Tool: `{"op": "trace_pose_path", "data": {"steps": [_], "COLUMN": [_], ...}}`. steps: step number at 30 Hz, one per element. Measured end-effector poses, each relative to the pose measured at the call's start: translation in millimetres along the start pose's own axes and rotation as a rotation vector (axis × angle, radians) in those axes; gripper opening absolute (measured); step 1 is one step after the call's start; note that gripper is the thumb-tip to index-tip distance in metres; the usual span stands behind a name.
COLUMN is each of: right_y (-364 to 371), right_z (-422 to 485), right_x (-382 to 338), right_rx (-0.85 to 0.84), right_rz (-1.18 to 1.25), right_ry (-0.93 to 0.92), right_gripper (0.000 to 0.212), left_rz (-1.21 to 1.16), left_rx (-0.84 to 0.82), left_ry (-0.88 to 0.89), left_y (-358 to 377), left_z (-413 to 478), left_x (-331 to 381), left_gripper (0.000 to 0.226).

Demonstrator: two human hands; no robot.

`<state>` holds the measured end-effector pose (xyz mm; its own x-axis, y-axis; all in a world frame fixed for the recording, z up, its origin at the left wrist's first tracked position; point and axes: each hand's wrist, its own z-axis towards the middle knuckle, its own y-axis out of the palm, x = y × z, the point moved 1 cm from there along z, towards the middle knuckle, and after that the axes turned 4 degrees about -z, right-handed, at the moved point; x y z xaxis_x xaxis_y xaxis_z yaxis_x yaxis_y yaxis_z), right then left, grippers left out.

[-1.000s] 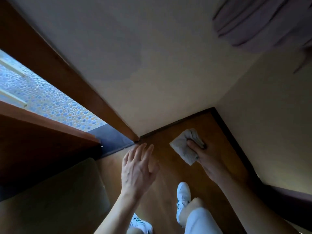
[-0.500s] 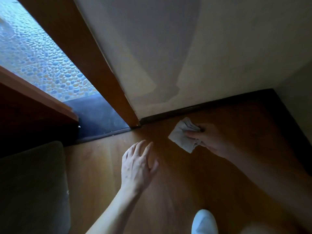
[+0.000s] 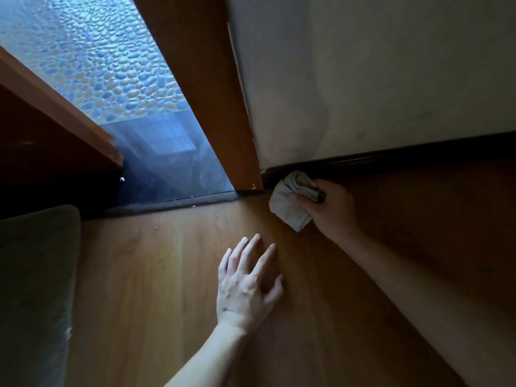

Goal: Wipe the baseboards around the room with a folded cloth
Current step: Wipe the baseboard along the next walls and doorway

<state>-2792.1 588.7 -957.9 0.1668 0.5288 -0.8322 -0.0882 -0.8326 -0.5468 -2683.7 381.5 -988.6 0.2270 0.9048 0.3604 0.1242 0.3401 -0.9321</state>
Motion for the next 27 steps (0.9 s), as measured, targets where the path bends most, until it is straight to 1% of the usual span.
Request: {"op": "trace_pose_path", "data": {"steps": [3, 6, 8, 12, 14, 17, 19, 22, 27], "right_y": [20, 33, 36, 31, 34, 38, 33, 32, 38], "right_z": [2, 5, 3, -4, -4, -4, -2, -5, -6], "right_x": [-6, -17, -17, -6, -8, -11, -7, -8, -12], "right_rx": [0.138, 0.172, 0.201, 0.364, 0.355, 0.313, 0.335, 0.388, 0.335], "right_rz": [-0.055, -0.167, -0.231, -0.245, -0.261, -0.277, -0.283, -0.264, -0.250], "right_ry": [-0.129, -0.212, -0.211, -0.102, -0.089, -0.138, -0.141, -0.089, -0.096], "right_gripper": [0.021, 0.026, 0.029, 0.027, 0.027, 0.027, 0.026, 0.024, 0.028], "left_rz": [0.034, 0.046, 0.050, 0.060, 0.067, 0.071, 0.077, 0.087, 0.099], "left_rx": [0.048, 0.085, 0.103, 0.114, 0.111, 0.116, 0.116, 0.109, 0.111], "left_ry": [0.023, 0.039, 0.046, 0.044, 0.041, 0.043, 0.038, 0.030, 0.042], "left_y": [10, 13, 15, 15, 15, 15, 15, 13, 10], "left_z": [0, 0, -1, 0, 0, -1, 0, 0, -1], "left_x": [-2, -6, -6, -7, -6, -6, -6, -4, -2], "left_gripper": [0.058, 0.059, 0.060, 0.060, 0.060, 0.060, 0.061, 0.060, 0.059]}}
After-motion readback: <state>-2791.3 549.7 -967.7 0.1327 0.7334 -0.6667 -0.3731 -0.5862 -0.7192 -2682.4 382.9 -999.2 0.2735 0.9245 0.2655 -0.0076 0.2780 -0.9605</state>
